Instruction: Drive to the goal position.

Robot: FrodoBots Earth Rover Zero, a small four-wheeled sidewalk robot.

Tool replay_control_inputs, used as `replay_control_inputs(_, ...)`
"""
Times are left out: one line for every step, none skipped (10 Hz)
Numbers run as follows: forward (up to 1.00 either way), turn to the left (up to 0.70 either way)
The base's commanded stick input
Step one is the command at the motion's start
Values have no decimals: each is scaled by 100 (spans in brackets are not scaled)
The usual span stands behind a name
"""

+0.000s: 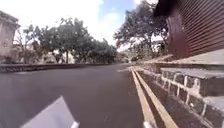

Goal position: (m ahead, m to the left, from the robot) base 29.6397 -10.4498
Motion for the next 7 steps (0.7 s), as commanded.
replay_control_inputs(45, 0)
replay_control_inputs(45, 0)
replay_control_inputs(45, 0)
replay_control_inputs(45, 0)
replay_control_inputs(45, 0)
replay_control_inputs(45, 0)
replay_control_inputs(45, 0)
